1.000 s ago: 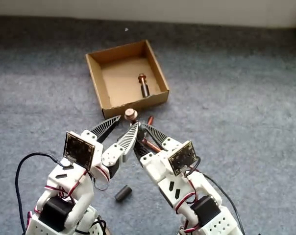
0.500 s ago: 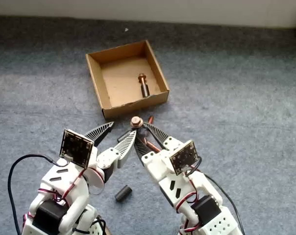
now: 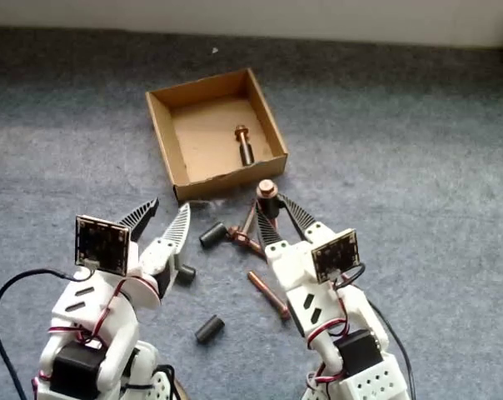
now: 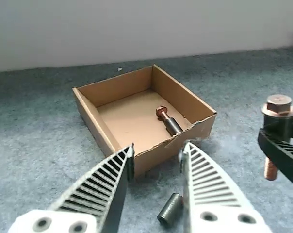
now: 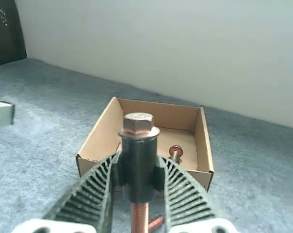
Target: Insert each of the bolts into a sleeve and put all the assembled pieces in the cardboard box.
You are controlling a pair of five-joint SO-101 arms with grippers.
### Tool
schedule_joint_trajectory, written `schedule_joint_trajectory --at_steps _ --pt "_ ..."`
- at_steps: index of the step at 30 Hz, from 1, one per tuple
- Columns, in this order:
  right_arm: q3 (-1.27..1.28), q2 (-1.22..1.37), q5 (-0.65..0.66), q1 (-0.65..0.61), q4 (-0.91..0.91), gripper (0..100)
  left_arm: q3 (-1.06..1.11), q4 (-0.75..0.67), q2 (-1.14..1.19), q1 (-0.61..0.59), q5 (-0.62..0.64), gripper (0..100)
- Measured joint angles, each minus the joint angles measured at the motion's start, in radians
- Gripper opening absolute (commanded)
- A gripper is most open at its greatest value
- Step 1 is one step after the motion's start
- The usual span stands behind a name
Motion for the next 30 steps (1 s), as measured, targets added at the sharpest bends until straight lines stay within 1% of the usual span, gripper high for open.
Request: schedule_joint_trajectory --at_steps 2,5,14,17,20,24,28,30 --pt "0.0 0.0 0.0 0.018 0.011 0.5 0.0 0.0 0.0 -0.028 -0.037 7" --pt "0.0 0.0 0.0 0.025 0.029 0.5 0.031 0.0 -0.005 -0.081 -0.132 1" --pt "0.0 0.0 0.0 0.028 0.029 0.5 0.256 0.0 0.005 -0.276 -0.249 1" --pt "0.0 0.0 0.0 0.028 0.043 0.5 0.336 0.0 0.005 -0.295 -0.259 1" --pt "0.0 0.0 0.0 0.028 0.109 0.5 0.4 0.0 0.006 -0.304 -0.261 1" --pt "-0.023 0.0 0.0 0.028 0.209 0.5 0.41 0.0 0.005 -0.301 -0.261 1" --pt "-0.1 0.005 0.0 0.028 0.221 0.5 0.411 0.0 0.005 -0.301 -0.261 1" --pt "-0.146 0.06 0.0 0.018 0.221 0.5 0.413 0.0 0.005 -0.301 -0.261 1"
